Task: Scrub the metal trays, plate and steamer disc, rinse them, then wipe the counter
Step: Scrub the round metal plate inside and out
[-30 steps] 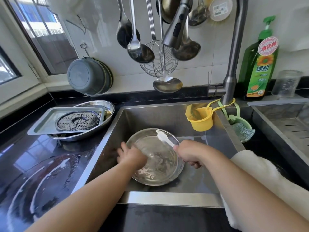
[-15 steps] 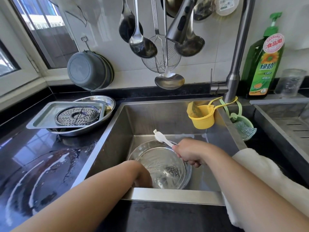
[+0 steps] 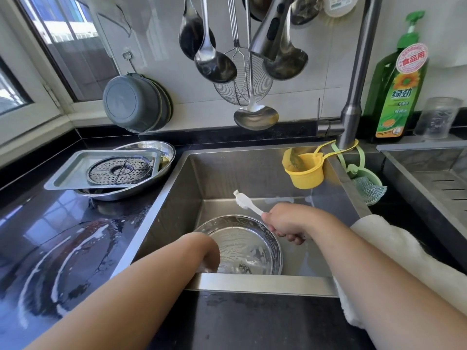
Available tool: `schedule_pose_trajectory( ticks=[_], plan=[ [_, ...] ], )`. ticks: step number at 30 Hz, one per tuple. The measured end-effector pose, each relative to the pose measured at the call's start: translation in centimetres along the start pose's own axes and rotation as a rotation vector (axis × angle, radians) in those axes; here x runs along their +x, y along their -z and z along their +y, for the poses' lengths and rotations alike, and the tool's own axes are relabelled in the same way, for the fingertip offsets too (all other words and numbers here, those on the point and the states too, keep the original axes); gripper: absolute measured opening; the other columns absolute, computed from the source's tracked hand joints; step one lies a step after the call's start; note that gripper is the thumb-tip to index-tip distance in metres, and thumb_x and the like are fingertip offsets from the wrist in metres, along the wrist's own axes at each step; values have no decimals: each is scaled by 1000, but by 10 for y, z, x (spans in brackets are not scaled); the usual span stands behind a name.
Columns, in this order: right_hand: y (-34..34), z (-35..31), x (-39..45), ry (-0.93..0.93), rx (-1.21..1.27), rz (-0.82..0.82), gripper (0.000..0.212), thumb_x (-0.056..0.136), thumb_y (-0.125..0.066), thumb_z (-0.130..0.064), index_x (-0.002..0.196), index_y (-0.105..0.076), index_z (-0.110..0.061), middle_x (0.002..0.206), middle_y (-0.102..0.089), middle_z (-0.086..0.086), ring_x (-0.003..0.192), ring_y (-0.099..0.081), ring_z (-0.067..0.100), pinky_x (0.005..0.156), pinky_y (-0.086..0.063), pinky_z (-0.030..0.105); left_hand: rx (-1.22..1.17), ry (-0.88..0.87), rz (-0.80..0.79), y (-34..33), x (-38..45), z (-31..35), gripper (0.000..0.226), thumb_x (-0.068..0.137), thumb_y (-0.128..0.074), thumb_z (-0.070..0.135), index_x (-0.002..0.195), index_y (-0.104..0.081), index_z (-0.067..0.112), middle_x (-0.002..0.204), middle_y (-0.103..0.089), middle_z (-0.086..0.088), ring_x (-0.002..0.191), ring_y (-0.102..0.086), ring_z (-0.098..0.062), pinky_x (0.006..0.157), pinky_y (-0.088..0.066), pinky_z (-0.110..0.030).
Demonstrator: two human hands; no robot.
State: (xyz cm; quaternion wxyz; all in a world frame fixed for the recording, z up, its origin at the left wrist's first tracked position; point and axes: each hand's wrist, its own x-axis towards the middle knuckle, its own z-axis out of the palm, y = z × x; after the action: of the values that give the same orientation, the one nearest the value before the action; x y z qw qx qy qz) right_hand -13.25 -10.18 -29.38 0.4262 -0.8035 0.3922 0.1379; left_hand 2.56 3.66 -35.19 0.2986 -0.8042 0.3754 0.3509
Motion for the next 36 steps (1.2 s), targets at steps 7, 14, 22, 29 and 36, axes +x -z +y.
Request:
schedule_pose_trajectory(
  ticks=[7,14,22,29,36],
  plan=[
    [1,7,2,-4,1,114,37,108,-31,-38,89,-50,-12,65,-43,6,45,-34,16,48,-29,20,-826,-177,710,26,-61,-17,22,93,-53,14,78,-69,9,84,-72,-9,79,-65,-26,63,-47,-26],
    [11,-55,-38,-23,-317,222,24,102,-38,-8,93,-60,-2,66,-56,14,47,-48,23,43,-39,25,-995,-174,903,-13,-140,-108,23,88,-57,16,77,-77,12,76,-77,-4,71,-72,-21,65,-58,-29],
    [-24,-162,-46,209,-501,253,32,102,-39,-8,122,-62,-3,110,-64,17,81,-66,35,80,-58,37,-821,203,1149,-22,-119,-228,24,93,-49,15,76,-66,12,78,-69,-10,79,-66,-32,71,-50,-34],
    [-27,-179,-47,270,-420,288,34,106,-39,-22,117,-66,-6,111,-66,14,87,-55,26,76,-50,32,-519,433,1042,23,-75,-291,32,100,-46,23,127,-57,11,128,-63,-16,124,-54,-36,87,-43,-38],
    [-27,-172,-23,257,-379,298,31,105,-40,-22,104,-68,-8,87,-59,4,80,-53,21,66,-46,24,-709,506,878,64,-40,-286,62,92,-56,18,151,-39,7,151,-47,-21,138,-46,-41,112,-44,-50]
  ],
)
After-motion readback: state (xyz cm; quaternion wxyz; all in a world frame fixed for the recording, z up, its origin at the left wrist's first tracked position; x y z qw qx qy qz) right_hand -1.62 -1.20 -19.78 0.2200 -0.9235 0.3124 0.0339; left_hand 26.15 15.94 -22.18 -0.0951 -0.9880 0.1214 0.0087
